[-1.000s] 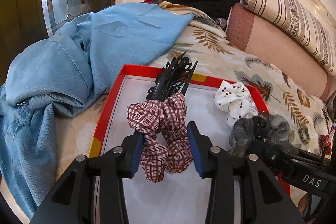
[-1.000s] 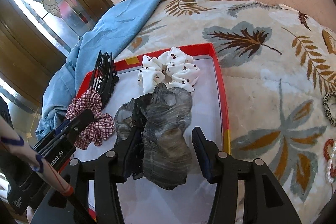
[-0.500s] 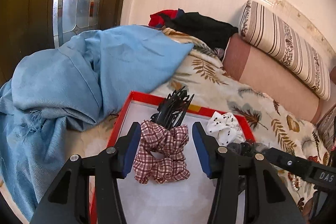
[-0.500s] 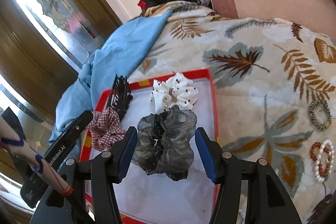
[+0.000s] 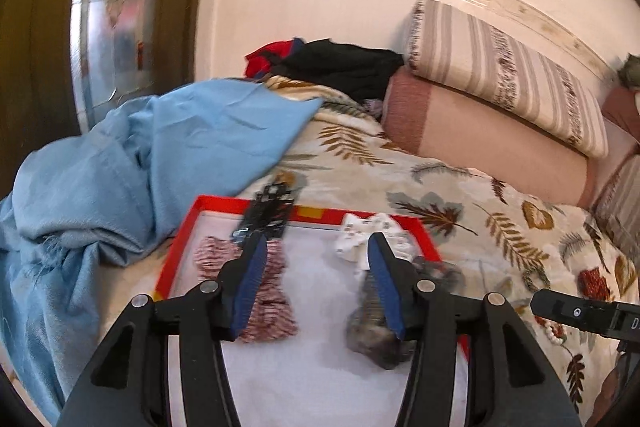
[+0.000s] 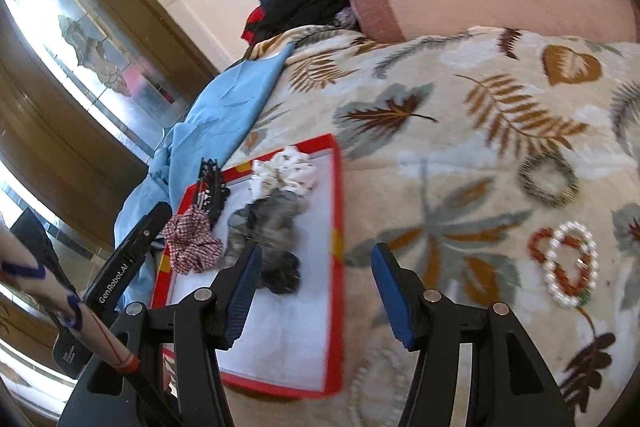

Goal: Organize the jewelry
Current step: 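Move both open tools back toward the pearl and red bead bracelets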

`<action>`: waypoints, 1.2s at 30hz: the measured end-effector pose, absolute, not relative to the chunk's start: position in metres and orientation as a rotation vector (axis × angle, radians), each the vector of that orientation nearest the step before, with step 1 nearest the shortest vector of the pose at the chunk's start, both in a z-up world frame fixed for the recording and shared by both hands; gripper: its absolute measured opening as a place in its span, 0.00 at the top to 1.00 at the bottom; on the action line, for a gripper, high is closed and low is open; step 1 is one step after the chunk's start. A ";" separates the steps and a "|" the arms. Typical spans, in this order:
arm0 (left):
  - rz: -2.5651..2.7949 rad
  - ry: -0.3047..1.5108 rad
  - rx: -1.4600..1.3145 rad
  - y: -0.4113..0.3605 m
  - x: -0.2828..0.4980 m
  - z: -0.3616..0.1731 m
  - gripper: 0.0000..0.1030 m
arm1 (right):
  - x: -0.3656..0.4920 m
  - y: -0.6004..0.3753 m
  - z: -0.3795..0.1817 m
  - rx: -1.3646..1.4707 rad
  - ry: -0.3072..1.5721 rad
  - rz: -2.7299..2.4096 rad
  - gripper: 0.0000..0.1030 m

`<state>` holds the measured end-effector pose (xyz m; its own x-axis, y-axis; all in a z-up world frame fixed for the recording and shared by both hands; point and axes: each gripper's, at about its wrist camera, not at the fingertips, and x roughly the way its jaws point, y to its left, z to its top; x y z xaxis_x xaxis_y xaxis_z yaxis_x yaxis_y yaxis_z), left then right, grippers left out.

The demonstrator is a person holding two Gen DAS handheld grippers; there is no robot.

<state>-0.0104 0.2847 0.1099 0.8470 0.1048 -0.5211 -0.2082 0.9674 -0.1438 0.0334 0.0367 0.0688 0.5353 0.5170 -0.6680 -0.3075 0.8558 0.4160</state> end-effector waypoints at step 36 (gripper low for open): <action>-0.334 0.950 -0.100 0.015 0.059 0.054 0.70 | 0.009 -0.211 0.060 0.568 0.793 0.297 0.53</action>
